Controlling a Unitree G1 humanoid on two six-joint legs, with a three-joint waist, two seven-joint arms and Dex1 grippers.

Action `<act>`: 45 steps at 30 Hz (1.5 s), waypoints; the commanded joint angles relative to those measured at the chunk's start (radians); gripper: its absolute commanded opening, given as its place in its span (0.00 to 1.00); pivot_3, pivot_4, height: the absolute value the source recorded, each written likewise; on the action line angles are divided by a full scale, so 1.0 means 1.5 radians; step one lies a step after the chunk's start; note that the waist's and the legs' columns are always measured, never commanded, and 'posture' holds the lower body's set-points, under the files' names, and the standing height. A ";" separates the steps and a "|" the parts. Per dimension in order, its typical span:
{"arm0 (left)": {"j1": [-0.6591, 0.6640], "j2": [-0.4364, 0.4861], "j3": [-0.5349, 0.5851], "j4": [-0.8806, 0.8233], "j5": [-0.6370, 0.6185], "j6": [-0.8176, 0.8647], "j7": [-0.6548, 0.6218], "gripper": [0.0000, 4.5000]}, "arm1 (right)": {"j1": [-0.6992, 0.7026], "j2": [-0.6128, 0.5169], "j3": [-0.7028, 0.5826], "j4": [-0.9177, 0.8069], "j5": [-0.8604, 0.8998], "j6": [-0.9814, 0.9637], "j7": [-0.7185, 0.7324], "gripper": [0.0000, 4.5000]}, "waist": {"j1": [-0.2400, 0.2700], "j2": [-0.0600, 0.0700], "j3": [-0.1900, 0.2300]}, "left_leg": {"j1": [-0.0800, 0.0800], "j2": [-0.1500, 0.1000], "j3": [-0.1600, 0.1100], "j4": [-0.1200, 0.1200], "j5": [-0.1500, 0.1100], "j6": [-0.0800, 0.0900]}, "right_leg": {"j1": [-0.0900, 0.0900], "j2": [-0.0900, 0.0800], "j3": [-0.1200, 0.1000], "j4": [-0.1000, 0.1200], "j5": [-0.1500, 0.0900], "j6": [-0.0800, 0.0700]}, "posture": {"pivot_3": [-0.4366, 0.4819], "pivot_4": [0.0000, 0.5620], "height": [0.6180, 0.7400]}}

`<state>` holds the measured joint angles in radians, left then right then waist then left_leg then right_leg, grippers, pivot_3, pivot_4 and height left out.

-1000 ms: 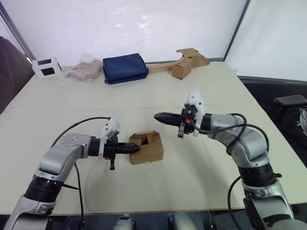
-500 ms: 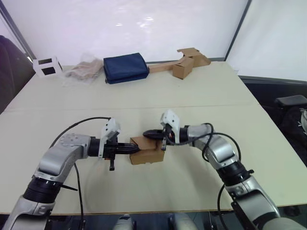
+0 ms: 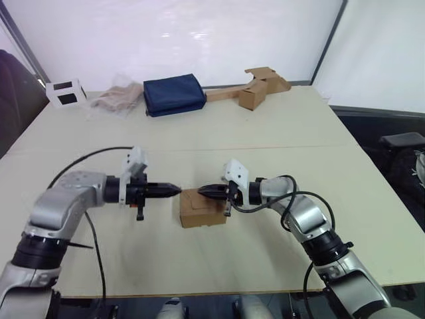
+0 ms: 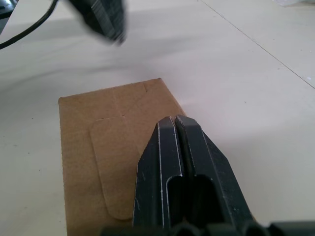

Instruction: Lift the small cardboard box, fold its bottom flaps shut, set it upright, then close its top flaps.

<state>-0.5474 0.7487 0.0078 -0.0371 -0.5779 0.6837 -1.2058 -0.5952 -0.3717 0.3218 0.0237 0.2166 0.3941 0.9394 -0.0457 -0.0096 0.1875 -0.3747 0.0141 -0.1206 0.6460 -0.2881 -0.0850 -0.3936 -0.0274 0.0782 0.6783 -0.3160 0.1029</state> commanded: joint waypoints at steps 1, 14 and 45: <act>-0.070 -0.037 -0.029 0.066 0.038 -0.051 0.002 0.01 | 0.022 -0.008 0.006 -0.031 -0.002 0.034 0.000 0.00 | 0.002 0.000 0.000 | 0.000 0.000 0.000 0.000 0.000 0.000 | 0.000 0.000 0.000 0.000 0.000 0.000 | 0.48 0.27 1.00; -0.062 -0.104 -0.112 0.130 0.122 -0.146 -0.027 0.01 | 0.066 -0.025 -0.020 -0.138 0.020 0.103 -0.011 0.00 | 0.000 0.000 0.000 | -0.001 0.000 0.000 0.000 0.000 0.000 | -0.001 0.000 0.000 -0.001 0.000 0.000 | 0.48 0.27 1.00; -0.034 -0.109 -0.087 0.077 0.101 -0.102 -0.006 0.01 | 0.076 -0.095 -0.008 -0.247 0.101 0.190 -0.015 0.00 | 0.001 0.000 0.000 | -0.001 0.000 0.000 0.000 0.000 0.000 | 0.000 0.000 0.000 -0.001 0.000 0.000 | 0.48 0.27 1.00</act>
<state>-0.5893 0.5833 -0.1422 0.1025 -0.4153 0.5230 -1.2178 -0.4670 -0.5185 0.3089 -0.3441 0.3733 0.7035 0.9126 -0.0449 -0.0099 0.1880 -0.3762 0.0139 -0.1210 0.6458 -0.2881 -0.0849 -0.3940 -0.0276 0.0781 0.6762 -0.3159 0.1030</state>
